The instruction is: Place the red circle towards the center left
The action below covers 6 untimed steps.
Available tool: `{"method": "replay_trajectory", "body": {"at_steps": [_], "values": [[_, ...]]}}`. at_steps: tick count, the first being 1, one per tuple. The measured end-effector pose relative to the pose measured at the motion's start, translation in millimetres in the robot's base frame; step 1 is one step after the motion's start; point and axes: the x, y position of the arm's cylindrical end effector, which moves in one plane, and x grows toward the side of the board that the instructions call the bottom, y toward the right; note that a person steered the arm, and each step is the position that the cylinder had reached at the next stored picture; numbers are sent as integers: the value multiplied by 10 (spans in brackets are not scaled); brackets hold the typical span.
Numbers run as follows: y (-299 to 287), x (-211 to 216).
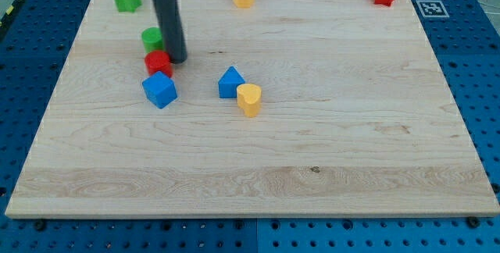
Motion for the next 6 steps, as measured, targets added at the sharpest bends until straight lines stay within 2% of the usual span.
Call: {"method": "replay_trajectory", "body": {"at_steps": [1,3,6], "values": [[-226,0],[-85,7],[-85,314]]}}
